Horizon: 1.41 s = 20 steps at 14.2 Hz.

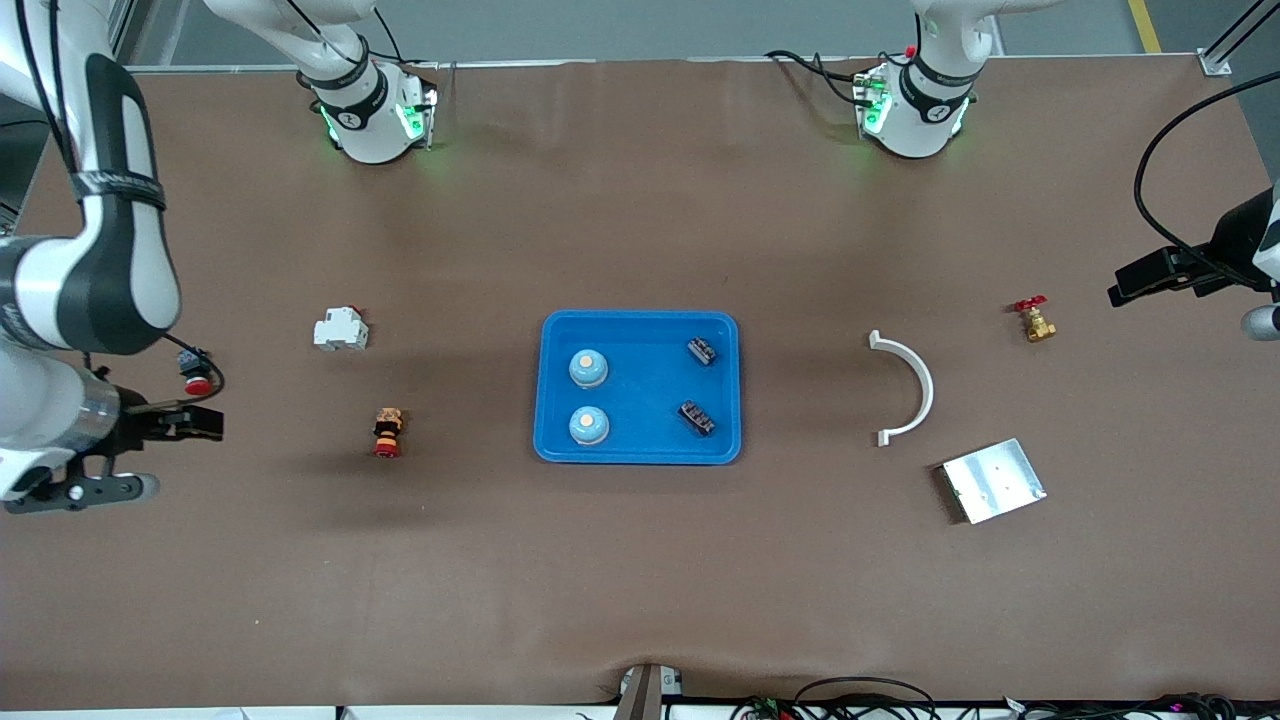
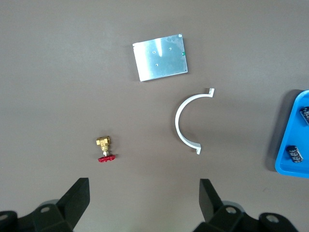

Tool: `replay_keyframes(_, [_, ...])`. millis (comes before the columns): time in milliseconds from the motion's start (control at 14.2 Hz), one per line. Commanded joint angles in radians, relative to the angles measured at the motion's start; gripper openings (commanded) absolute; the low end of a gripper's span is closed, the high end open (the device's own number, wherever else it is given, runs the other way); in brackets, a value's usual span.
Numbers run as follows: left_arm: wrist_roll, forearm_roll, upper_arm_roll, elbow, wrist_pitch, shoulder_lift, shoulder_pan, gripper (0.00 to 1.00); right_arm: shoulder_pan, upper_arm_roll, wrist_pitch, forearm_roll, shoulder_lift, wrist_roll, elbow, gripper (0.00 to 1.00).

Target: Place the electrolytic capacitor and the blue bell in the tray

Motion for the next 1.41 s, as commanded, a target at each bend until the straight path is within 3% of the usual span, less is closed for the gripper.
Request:
replay_keyframes(0, [-0.010, 0.021, 0.046, 0.008, -0.011, -0.011, -0.054, 1.00, -0.033, 0.023, -0.034, -0.001, -0.061, -0.012, -0.023, 1.00])
replay_keyframes(423, [-0.010, 0.021, 0.064, 0.008, -0.011, -0.010, -0.074, 1.00, -0.058, 0.035, -0.069, 0.028, -0.190, 0.002, -0.025, 1.00])
replay_keyframes(705, [-0.010, 0.021, 0.073, 0.008, -0.012, -0.011, -0.082, 1.00, -0.142, 0.141, -0.089, 0.028, -0.222, 0.014, -0.025, 1.00])
replay_keyframes(1339, [-0.010, 0.021, 0.070, 0.006, -0.040, -0.057, -0.109, 1.00, -0.145, 0.135, -0.138, 0.071, -0.267, 0.065, -0.026, 1.00])
